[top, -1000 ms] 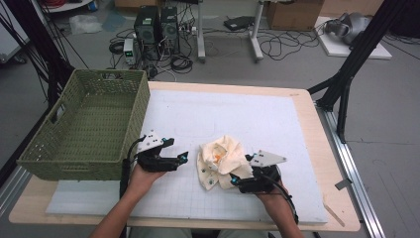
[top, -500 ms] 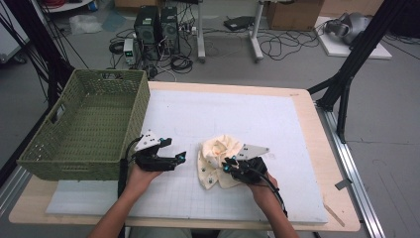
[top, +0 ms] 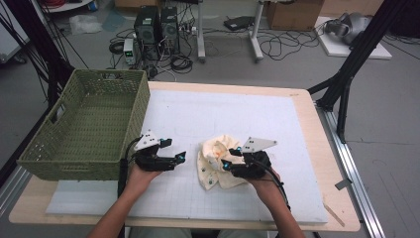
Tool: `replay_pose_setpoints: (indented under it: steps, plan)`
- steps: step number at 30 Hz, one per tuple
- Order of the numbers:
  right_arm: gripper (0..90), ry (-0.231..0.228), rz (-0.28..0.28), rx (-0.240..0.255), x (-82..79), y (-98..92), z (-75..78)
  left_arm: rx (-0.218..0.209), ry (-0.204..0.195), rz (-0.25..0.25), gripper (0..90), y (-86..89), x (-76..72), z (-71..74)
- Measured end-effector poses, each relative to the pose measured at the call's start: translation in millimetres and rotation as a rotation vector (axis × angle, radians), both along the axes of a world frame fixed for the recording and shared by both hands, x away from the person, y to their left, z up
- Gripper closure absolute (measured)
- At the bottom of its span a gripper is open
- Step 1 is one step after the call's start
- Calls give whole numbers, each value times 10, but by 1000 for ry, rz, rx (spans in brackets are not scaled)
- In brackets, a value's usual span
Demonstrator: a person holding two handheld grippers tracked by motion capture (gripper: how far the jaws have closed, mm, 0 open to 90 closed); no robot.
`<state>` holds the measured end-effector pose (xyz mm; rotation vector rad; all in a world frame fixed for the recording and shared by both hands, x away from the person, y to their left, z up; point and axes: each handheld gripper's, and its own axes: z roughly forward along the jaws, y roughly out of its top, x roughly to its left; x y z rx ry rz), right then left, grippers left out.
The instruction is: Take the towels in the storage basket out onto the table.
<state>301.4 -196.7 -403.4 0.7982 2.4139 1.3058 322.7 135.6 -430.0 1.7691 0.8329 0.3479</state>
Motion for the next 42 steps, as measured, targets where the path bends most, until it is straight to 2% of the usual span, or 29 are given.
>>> replay_pose_setpoints:
  steps: [1, 3, 6, 8, 11, 13, 20, 25, 30, 36, 42]
  plan:
    - [400, -5, -1, 1, -38, 6, -13, 2, -2, -2, 222, 3, -2, 3]
    - [379, -5, 3, 8, -114, 26, -63, -1, -2, 0, 224, -1, -3, 3]
    - [371, 6, 8, -25, -149, 73, -178, 6, -1, -3, 224, -7, -3, 1]
    - [434, 11, 6, -47, -139, 101, -235, 5, -1, -2, 225, -11, -7, 2]
    - [731, -27, 1, -81, -118, 120, -232, 3, 3, 2, 226, -7, -4, -1]
    - [831, -46, 10, -84, -90, 126, -185, 3, 4, -1, 228, -1, 2, -5]
    - [850, -87, -22, -95, 103, 140, 41, -1, 7, 3, 237, 9, 6, -4]
    - [851, -85, -112, -66, 316, -7, 132, -6, 5, 11, 239, 27, 2, 4]
    - [850, -81, -194, -70, 498, -175, 159, 1, 11, 4, 239, 10, 8, -6]
    - [850, -50, -313, -70, 688, -369, 92, 2, 16, 0, 240, -1, 15, -17]
    - [848, -17, -438, -55, 806, -558, -2, 6, 17, -7, 242, -9, 13, -18]
